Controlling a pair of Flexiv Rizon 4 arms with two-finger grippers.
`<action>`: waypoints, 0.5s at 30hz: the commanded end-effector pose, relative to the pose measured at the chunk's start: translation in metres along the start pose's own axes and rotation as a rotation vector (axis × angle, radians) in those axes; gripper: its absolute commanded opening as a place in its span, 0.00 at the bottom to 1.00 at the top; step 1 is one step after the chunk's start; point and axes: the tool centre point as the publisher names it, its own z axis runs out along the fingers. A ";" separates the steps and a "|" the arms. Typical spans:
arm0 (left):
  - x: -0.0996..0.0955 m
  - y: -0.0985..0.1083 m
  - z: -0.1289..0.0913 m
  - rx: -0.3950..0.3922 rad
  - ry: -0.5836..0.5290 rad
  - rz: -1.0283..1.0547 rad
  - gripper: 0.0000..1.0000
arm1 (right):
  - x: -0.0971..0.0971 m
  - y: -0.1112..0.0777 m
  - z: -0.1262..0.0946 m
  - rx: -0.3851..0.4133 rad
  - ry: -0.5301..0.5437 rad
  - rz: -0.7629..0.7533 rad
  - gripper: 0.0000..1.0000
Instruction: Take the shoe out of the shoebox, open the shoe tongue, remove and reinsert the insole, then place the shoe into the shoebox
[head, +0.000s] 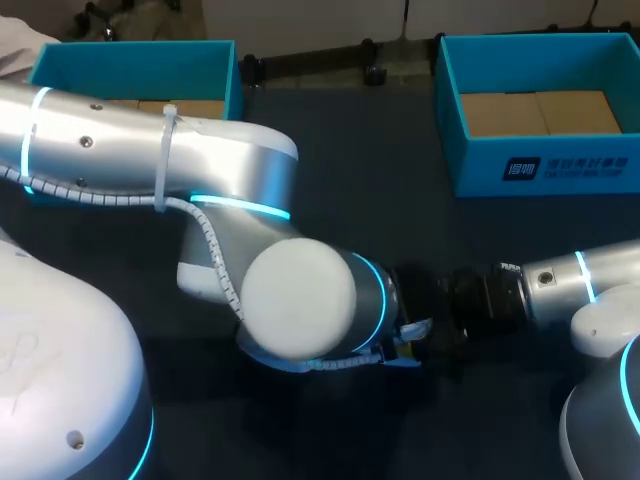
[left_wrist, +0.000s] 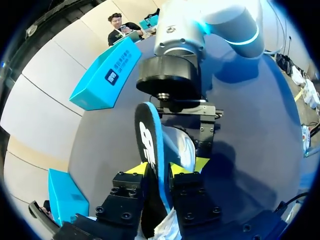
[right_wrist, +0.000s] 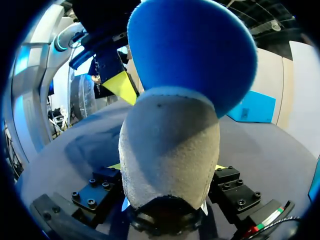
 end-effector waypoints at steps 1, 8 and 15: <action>0.000 0.010 0.000 0.026 0.008 0.004 0.22 | 0.000 0.000 0.001 0.006 0.001 0.000 0.00; -0.002 0.013 0.007 0.043 0.010 0.002 0.25 | 0.000 0.000 0.001 0.006 0.001 0.000 0.00; -0.004 0.009 0.009 0.064 0.022 -0.002 0.25 | 0.000 0.000 0.001 0.006 0.001 0.000 0.00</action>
